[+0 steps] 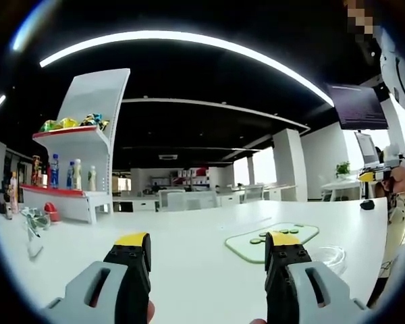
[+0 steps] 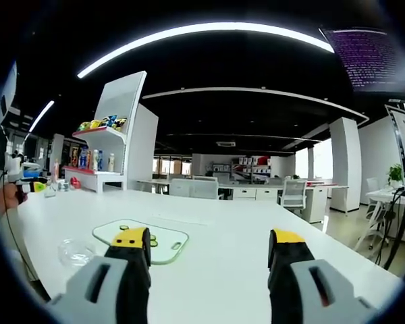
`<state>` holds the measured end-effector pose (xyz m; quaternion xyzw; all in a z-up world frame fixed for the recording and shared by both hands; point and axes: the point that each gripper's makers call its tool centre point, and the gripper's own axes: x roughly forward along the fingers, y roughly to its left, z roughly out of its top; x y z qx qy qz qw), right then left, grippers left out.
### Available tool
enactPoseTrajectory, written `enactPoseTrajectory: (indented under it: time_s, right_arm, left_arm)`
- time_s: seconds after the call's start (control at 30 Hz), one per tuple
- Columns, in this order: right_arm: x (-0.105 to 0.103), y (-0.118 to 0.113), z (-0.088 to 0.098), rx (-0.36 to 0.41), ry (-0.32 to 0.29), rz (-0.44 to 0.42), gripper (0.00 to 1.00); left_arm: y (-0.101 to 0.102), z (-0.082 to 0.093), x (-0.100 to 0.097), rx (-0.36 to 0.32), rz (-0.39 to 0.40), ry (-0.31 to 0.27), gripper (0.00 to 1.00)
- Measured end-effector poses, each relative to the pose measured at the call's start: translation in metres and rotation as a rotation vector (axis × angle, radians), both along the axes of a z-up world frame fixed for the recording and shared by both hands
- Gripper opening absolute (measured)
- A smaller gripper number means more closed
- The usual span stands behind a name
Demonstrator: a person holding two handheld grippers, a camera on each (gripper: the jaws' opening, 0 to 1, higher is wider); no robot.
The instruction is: Open the petri dish lid, add cucumber slices into the petri dish, and close the lid
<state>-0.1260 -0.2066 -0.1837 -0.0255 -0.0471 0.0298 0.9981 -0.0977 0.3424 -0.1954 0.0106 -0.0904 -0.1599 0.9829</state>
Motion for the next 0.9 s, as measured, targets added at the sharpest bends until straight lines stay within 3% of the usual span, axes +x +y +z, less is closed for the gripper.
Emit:
enactPoseTrajectory:
  time_s: [0.27, 0.47, 0.9]
  right_arm:
    - [-0.005, -0.007, 0.006, 0.015, -0.017, -0.007, 0.70]
    - [-0.009, -0.004, 0.013, 0.059, -0.043, 0.042, 0.71]
    - [-0.011, -0.002, 0.016, 0.006, -0.037, 0.069, 0.73]
  left_arm:
    - [0.000, 0.003, 0.000, 0.015, -0.012, -0.001, 0.69]
    - [-0.007, 0.005, 0.000, 0.032, -0.039, -0.001, 0.69]
    - [-0.021, 0.001, -0.005, 0.047, -0.107, 0.016, 0.70]
